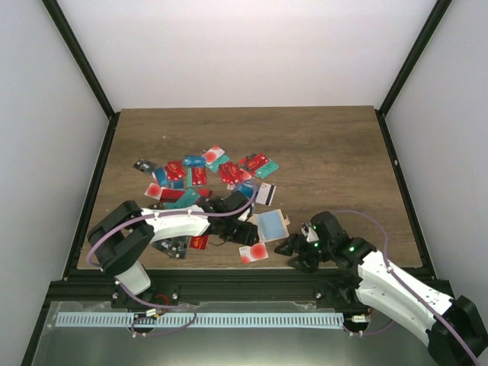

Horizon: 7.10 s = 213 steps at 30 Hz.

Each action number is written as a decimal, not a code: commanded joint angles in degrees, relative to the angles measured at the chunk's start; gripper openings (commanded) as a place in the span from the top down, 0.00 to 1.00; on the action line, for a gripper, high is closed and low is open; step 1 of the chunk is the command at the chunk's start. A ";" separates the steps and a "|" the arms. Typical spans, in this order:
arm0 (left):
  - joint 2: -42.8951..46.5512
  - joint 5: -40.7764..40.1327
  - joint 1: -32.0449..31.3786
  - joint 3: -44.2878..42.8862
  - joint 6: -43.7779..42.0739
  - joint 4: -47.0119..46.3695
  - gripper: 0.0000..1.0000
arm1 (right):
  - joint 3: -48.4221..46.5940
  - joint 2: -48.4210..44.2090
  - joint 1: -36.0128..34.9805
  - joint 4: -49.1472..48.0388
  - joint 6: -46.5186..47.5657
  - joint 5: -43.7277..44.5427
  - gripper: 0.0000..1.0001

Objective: Put the credit cards into the card holder
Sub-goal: Open the card holder at the center of the board, then pick up the credit card from the center of the board, then insert the credit card into the card holder.

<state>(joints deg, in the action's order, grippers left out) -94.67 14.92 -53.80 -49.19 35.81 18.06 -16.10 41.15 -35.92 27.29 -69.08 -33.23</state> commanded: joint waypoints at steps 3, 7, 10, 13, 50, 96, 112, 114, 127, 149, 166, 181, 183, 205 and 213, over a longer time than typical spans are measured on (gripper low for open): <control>0.10 4.51 -1.12 2.22 -1.26 -3.32 0.36 | 1.64 -3.66 -9.62 -2.87 -16.11 7.22 0.30; 0.96 5.45 -2.06 4.19 -1.65 -3.38 0.37 | 2.29 -3.00 -17.94 -4.81 -24.40 13.79 0.29; 1.81 6.52 -2.57 5.95 -1.72 -4.03 0.37 | 3.07 0.43 -23.38 -8.08 -29.82 17.24 0.29; 2.55 7.07 -2.96 6.83 -2.12 -3.98 0.38 | 3.34 3.97 -28.66 -11.76 -34.04 22.07 0.29; 5.36 15.03 -4.33 13.86 1.72 -10.86 0.52 | 5.91 29.63 -35.08 -42.72 -38.60 32.18 0.63; 5.41 2.29 -3.77 7.86 -0.07 0.24 0.55 | -2.58 -14.31 -35.07 13.00 -39.70 34.46 0.99; 3.94 -0.25 -3.49 5.74 0.22 2.85 0.54 | -16.94 -8.98 -27.39 7.95 -8.93 37.99 0.99; 3.37 -0.72 -3.50 5.11 0.97 2.87 0.54 | -18.01 -7.35 -21.78 5.95 -2.80 31.57 0.99; 17.02 -4.63 -3.14 2.04 1.79 16.57 0.45 | -20.89 8.86 6.22 -4.31 24.59 -2.05 0.99; 27.95 29.21 15.32 -5.26 -2.17 -0.99 0.31 | -15.80 12.12 16.89 -24.15 26.43 -33.30 0.99; 24.44 35.76 15.57 -0.66 6.12 -16.68 0.61 | -12.92 11.50 16.91 -41.11 14.67 -39.78 0.99; 20.02 38.70 15.39 -1.90 8.65 -21.82 0.96 | -12.73 11.06 16.86 -42.08 13.42 -39.30 0.99; 19.97 38.34 15.39 -1.65 9.60 -22.99 0.96 | -12.94 11.25 16.92 -40.10 14.07 -38.46 0.96; 17.97 32.38 14.06 5.51 2.75 2.19 0.96 | -18.50 14.20 16.91 -2.04 30.84 1.61 0.37; 12.10 30.15 13.03 5.04 5.93 3.14 0.96 | -16.41 16.47 16.94 -2.11 30.80 3.36 0.37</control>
<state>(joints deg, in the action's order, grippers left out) -80.47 46.30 -40.34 -44.01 39.53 20.38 -32.27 56.95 -19.20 24.14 -38.98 -32.73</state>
